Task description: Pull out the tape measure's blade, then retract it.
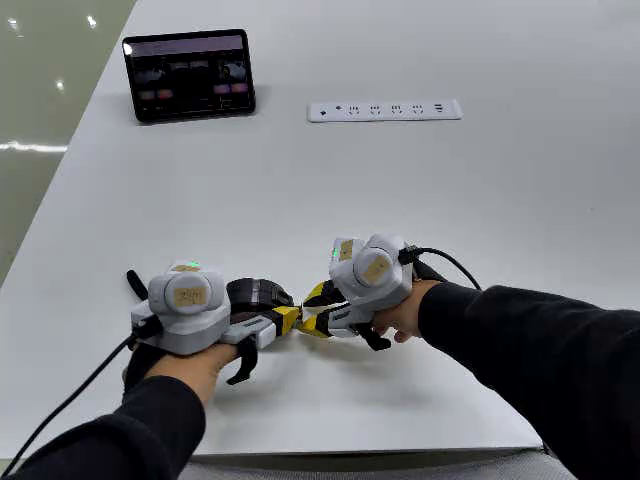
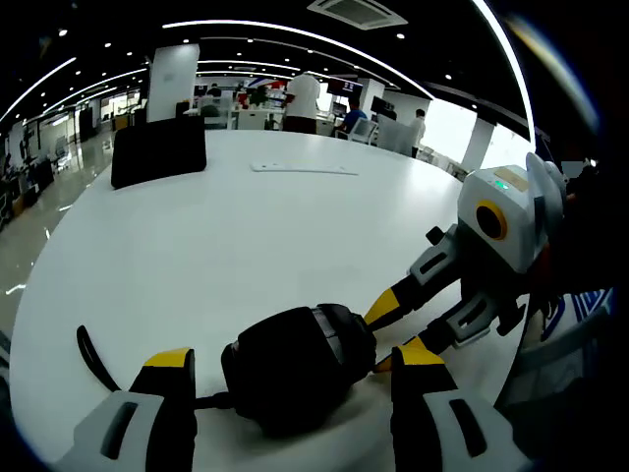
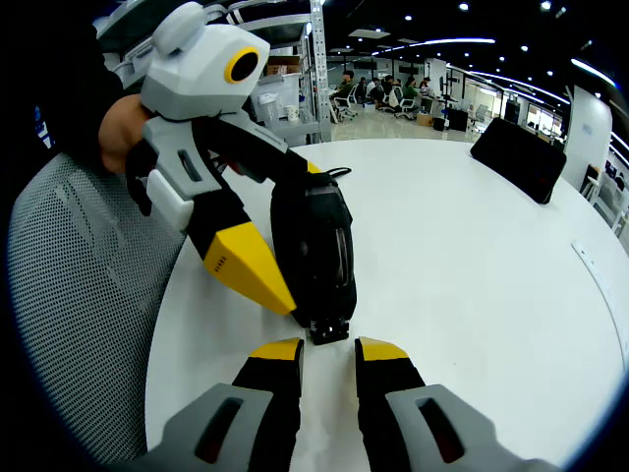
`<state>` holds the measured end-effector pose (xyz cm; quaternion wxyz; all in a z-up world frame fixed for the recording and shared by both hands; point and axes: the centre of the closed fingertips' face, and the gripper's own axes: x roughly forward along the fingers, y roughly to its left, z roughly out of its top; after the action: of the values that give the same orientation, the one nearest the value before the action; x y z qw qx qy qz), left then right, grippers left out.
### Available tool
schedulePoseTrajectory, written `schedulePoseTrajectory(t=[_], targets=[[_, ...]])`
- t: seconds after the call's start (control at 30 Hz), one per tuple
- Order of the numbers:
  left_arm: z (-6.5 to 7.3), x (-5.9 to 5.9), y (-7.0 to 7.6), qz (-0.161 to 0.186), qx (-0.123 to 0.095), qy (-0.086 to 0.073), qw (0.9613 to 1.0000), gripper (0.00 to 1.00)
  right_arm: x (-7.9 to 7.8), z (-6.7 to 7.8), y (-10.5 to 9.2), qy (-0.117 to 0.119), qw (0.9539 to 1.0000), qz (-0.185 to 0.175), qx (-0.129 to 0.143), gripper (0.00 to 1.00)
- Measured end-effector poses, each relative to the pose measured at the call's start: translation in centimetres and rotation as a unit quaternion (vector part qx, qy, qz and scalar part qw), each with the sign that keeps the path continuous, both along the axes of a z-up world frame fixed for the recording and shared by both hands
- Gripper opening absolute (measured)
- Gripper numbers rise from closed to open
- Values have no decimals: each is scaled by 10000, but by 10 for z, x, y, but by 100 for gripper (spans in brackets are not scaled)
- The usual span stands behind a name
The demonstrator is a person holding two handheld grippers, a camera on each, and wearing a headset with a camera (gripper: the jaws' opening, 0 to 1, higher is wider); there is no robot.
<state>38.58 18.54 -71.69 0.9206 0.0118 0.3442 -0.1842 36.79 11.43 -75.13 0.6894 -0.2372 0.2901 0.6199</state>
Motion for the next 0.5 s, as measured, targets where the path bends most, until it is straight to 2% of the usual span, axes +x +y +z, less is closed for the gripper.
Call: schedulePoseTrajectory(t=[0.07, 0.1, 0.13, 0.17, 0.2, 0.23, 0.27, 0.3, 0.33, 0.37, 0.43, 0.5], targets=[[13, 4, 0, -273, -46, -328, 9991, 95, 1, 2, -7, -4, 10000, -38, -47, 19], [16, -3, 1, -408, -92, -142, 9990, 100, 1, 5, -13, -14, 9999, -94, -35, 22], [17, -7, -1, -591, -166, -32, 9981, 100, 2, 8, -17, -18, 9999, -158, -22, 25], [23, -12, -2, -801, -265, -29, 9964, 100, 4, 13, -25, -37, 9995, -326, 9, 28], [27, -13, -2, -919, -318, -102, 9952, 100, 5, 17, -31, -73, 9991, -415, 36, 32], [36, -14, -2, -1088, -392, -342, 9927, 100, 6, 21, -40, -82, 9982, -589, 101, 35], [42, -15, 0, -1157, -455, -486, 9911, 100, 4, 23, -47, -40, 9978, -648, 123, 39], [43, -17, 4, -1107, -525, -461, 9914, 100, 3, 25, -54, -38, 9973, -712, 153, 44], [40, -20, 11, -1066, -558, -323, 9922, 100, 2, 29, -66, -87, 9963, -842, 168, 47], [39, -21, 15, -1034, -620, -285, 9923, 100, 2, 32, -74, -111, 9954, -931, 186, 48], [42, -25, 23, -1040, -723, -340, 9914, 100, 1, 40, -92, -122, 9929, -1158, 239, 50], [45, -28, 32, -1013, -697, -405, 9916, 100, -2, 44, -112, -44, 9896, -1423, 205, 54]])
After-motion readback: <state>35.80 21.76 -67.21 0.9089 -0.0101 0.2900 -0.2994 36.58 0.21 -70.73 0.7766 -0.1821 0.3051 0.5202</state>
